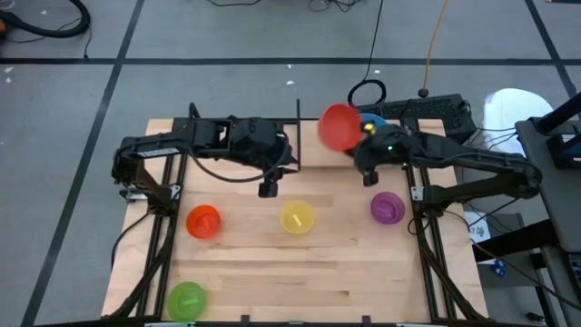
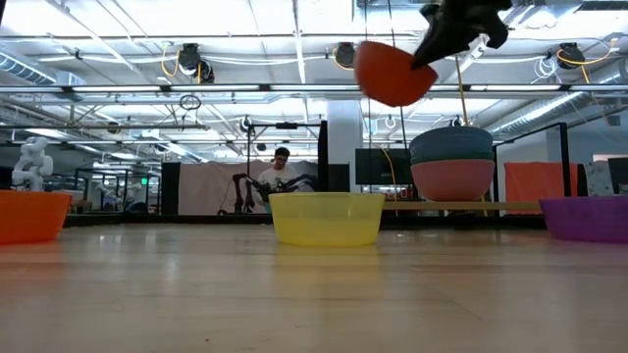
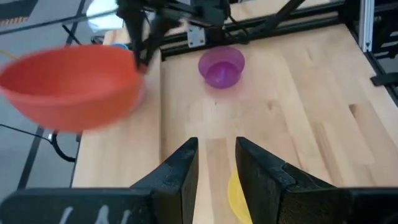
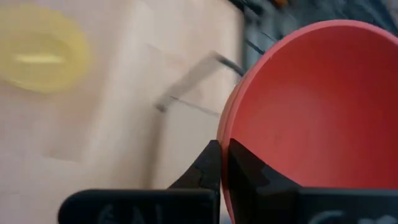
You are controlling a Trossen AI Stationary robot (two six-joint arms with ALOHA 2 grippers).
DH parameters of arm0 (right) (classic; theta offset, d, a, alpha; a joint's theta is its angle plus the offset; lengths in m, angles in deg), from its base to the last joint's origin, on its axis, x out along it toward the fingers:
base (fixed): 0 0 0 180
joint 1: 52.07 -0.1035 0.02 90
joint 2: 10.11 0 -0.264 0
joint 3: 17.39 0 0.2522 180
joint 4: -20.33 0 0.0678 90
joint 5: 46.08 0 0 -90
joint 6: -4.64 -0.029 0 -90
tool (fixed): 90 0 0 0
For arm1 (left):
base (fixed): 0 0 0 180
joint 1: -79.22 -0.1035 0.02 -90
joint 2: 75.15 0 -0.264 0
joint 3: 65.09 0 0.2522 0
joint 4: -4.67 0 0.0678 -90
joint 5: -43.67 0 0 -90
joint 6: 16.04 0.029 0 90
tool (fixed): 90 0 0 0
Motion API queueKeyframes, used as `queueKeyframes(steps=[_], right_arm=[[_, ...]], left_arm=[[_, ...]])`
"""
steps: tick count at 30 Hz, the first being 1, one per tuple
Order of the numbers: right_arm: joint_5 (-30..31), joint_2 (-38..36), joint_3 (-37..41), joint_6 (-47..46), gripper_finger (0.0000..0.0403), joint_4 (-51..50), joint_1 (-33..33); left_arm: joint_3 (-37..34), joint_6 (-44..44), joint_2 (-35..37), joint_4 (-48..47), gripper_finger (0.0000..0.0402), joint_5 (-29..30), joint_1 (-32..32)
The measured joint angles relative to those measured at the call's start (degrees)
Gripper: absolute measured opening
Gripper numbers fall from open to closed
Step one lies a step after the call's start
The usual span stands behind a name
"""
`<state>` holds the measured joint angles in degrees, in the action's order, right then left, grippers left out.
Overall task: Place and stack bowls onto a shelf
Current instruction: Stack the orange bowl on top of the blue bowl on the shelf
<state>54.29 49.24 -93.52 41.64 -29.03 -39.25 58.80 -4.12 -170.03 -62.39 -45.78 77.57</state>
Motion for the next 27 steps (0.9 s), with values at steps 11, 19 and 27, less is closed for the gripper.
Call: queueKeyframes(steps=[11, 19, 27], right_arm=[[4.0, -4.0, 0.0, -7.0, 0.0000, -6.6, 12.6], [-2.1, -0.3, 0.0, -6.0, 0.0000, -9.0, 21.0], [-12.0, 4.2, 0.0, -5.8, 0.0000, -13.2, 27.0]], left_arm=[[0.0, -0.1, -0.4, -0.5, 0.0113, 0.1, -1.3], [0.0, -0.4, -0.4, -0.5, 0.0113, 0.1, -1.4], [0.0, -2.0, -0.4, -1.6, 0.0113, 0.0, -1.4]])
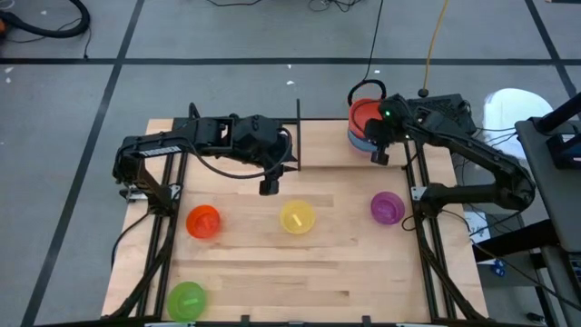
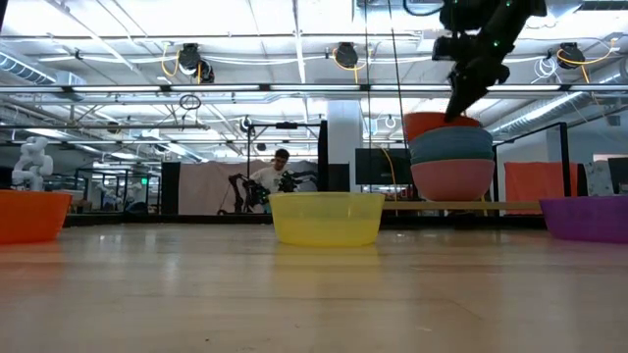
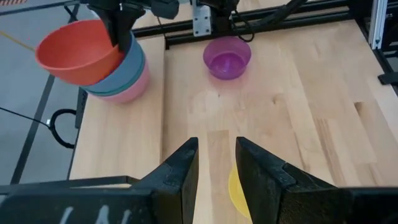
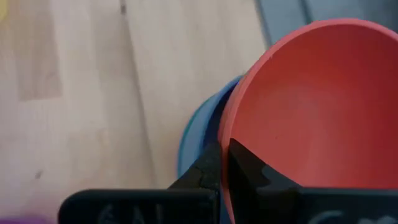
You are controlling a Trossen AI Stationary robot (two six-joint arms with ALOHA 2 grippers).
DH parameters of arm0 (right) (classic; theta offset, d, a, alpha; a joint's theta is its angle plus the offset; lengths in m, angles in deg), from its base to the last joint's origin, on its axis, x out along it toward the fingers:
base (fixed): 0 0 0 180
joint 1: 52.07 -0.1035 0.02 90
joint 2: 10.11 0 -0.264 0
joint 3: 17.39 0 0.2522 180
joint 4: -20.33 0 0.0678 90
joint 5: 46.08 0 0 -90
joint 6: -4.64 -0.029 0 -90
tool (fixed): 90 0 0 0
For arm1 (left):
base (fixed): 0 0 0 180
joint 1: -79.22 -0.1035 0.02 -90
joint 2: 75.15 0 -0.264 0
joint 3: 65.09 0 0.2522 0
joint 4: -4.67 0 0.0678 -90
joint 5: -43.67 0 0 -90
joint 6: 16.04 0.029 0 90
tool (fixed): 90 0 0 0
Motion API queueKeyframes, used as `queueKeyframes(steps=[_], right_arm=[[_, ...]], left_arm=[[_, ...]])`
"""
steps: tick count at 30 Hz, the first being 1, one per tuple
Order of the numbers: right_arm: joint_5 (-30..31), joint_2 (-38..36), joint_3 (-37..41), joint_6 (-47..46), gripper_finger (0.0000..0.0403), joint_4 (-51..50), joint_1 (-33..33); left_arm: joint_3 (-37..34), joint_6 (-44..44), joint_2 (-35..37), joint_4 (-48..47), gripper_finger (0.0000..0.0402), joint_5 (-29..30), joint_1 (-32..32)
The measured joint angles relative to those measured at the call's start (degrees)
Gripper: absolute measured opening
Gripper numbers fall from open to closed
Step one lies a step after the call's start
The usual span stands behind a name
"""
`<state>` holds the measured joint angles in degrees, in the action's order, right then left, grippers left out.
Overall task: Place and stack bowls onto a shelf
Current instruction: Stack the orange bowl on top of the blue bowl on the shelf
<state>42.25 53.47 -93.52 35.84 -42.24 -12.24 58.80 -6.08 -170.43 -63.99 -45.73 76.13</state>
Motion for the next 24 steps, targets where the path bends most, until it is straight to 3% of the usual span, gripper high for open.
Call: queueKeyframes(steps=[6, 11, 24], right_arm=[[-0.1, 2.1, 0.0, 0.0, 0.0000, -6.2, 2.1], [0.0, 2.1, 0.0, -0.4, 0.0004, -5.8, 2.9], [0.1, 0.2, 0.0, -0.7, 0.0076, -5.8, 2.8]], left_arm=[[0.0, -0.9, 0.0, -2.1, 0.0113, 0.0, 0.0], [0.0, -1.0, 0.0, -2.3, 0.0113, 0.0, -0.2], [0.0, -1.1, 0.0, -2.6, 0.0113, 0.0, -0.3]])
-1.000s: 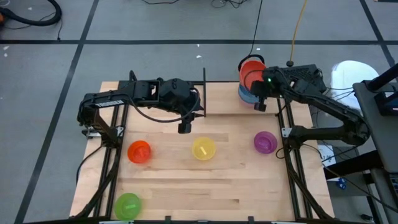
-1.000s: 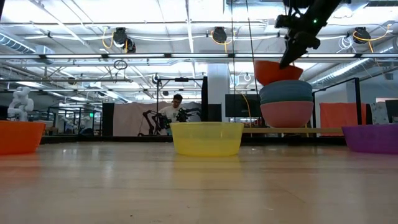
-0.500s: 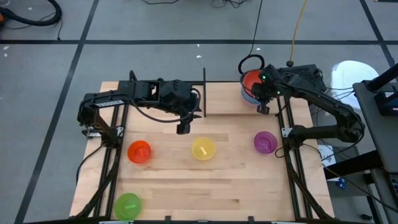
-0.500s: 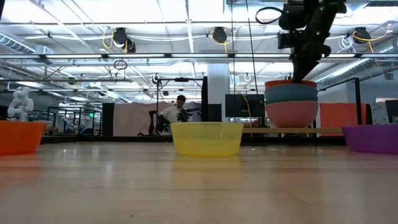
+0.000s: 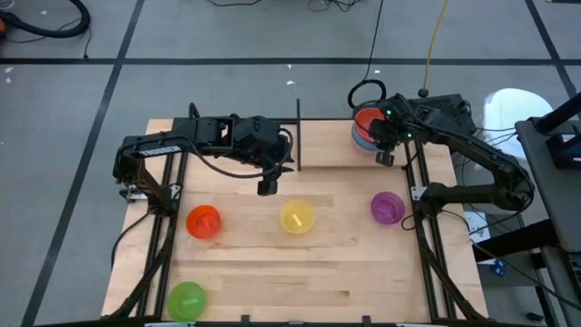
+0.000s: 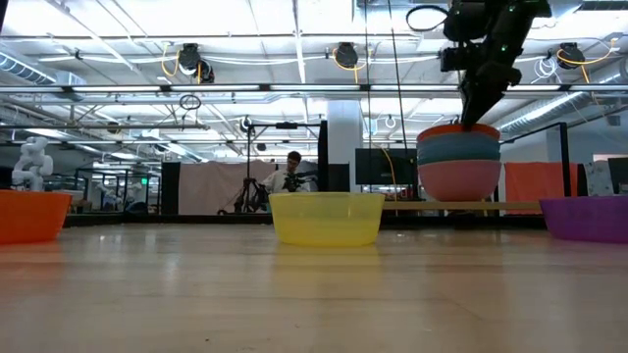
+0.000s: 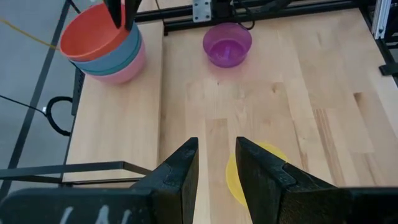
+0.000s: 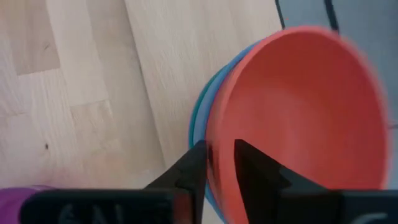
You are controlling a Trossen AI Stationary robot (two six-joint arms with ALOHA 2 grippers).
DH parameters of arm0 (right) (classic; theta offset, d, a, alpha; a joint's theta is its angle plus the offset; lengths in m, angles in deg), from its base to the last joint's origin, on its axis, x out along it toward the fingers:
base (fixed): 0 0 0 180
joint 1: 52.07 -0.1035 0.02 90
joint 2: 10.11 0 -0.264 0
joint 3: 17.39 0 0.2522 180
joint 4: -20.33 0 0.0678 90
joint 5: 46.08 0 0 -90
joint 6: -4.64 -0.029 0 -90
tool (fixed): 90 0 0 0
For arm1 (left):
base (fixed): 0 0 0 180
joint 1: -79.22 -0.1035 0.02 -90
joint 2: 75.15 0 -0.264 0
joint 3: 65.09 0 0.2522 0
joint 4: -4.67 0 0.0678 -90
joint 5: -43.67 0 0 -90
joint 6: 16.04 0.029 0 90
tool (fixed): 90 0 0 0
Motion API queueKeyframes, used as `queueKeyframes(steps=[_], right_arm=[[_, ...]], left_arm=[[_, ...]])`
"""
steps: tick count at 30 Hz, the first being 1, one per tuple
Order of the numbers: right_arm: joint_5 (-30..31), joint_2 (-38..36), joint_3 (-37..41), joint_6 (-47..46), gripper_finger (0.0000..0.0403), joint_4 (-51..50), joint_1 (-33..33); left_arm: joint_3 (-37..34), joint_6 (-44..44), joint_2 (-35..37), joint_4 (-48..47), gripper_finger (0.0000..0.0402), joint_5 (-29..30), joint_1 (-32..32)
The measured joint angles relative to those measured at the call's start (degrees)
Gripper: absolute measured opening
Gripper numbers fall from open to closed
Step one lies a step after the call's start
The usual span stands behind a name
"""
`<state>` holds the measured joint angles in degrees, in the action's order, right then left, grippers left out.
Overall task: Place and stack bowls onto a shelf
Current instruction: Stack the orange bowl on top of the blue bowl on the shelf, then put the transparent yellow bowl on the shelf
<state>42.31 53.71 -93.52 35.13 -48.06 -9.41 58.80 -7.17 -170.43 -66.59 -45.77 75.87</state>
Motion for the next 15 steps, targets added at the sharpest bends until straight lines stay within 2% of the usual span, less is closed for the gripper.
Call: queueKeyframes(steps=[5, 8, 12, 15], right_arm=[[0.0, -4.1, 0.0, 3.1, 0.0113, 0.9, -0.1], [0.0, -7.4, 0.0, 3.2, 0.0127, 1.9, -1.0], [0.0, -12.7, 0.0, 3.2, 0.0134, 2.9, -3.3], [0.0, -16.5, 0.0, 3.2, 0.0133, 4.1, -5.5]], left_arm=[[0.0, -0.1, 0.0, -2.9, 0.0113, 0.2, 0.0], [0.0, -2.0, 0.0, -7.5, 0.0113, 2.3, 0.0], [0.0, -7.4, -1.1, -13.8, 0.0113, 3.0, 0.0], [-1.1, -8.3, -2.6, -16.3, 0.0113, 3.1, 0.8]])
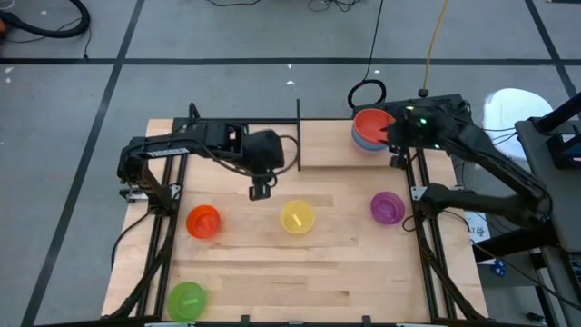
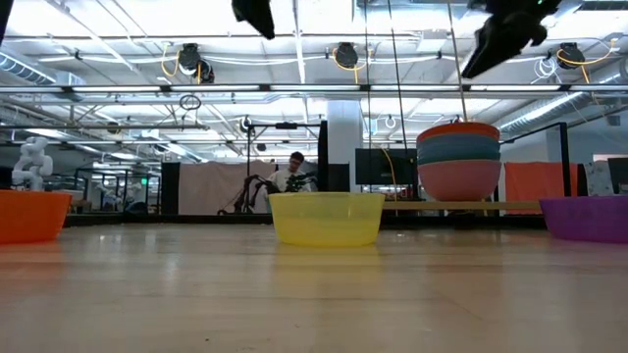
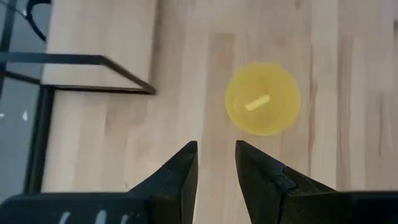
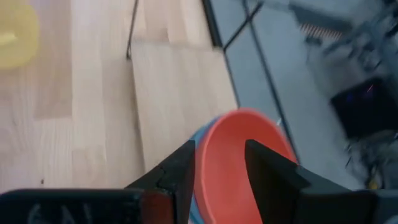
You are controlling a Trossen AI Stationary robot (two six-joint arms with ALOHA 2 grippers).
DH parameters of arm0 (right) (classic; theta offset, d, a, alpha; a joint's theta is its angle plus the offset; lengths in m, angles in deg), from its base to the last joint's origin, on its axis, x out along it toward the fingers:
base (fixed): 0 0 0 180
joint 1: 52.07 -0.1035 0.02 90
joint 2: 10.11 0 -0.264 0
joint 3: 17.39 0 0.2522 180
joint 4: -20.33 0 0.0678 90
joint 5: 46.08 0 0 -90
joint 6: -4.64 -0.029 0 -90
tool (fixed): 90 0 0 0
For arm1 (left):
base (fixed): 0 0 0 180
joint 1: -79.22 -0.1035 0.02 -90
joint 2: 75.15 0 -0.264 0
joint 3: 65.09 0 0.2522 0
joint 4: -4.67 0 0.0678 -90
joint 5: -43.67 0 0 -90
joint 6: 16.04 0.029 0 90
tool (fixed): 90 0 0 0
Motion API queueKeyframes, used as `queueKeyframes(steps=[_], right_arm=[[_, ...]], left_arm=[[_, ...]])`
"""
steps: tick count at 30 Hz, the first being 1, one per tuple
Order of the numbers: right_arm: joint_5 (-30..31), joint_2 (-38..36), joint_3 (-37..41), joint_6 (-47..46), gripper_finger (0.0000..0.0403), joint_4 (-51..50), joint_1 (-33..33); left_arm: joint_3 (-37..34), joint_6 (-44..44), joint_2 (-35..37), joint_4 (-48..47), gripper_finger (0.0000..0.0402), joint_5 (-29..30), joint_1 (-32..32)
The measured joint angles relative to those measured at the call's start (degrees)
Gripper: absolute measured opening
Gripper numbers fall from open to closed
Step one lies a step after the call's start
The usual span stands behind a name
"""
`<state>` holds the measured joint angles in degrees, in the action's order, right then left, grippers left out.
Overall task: Place and stack bowls onto a shelf
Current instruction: Put the transparent yellow bowl on the shelf
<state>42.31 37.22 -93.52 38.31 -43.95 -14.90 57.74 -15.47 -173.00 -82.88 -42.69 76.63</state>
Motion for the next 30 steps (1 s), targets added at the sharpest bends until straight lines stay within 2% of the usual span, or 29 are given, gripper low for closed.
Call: queueKeyframes(steps=[3, 8, 18, 21, 30], right_arm=[[-0.1, -3.5, 0.0, -0.4, 0.0131, 1.6, -1.9], [-0.2, -7.5, 0.0, -2.4, 0.0131, 3.8, -4.6], [-0.1, -9.6, 0.0, -3.0, 0.0130, 3.8, -6.2], [-0.1, -9.5, 0.0, -3.0, 0.0130, 3.8, -6.2], [0.0, -9.7, 0.0, -3.0, 0.0130, 3.6, -6.2]], left_arm=[[-4.0, 2.0, -0.6, 0.4, 0.0113, -0.2, 1.7], [-13.6, 3.3, -1.3, 7.2, 0.0113, -2.5, 4.6], [-27.9, 6.9, -3.2, 29.2, 0.0113, -2.2, 11.4], [-30.1, 6.9, -5.1, 36.3, 0.0113, -2.1, 12.4], [-30.8, 9.2, -10.7, 40.6, 0.0113, -2.9, 12.9]])
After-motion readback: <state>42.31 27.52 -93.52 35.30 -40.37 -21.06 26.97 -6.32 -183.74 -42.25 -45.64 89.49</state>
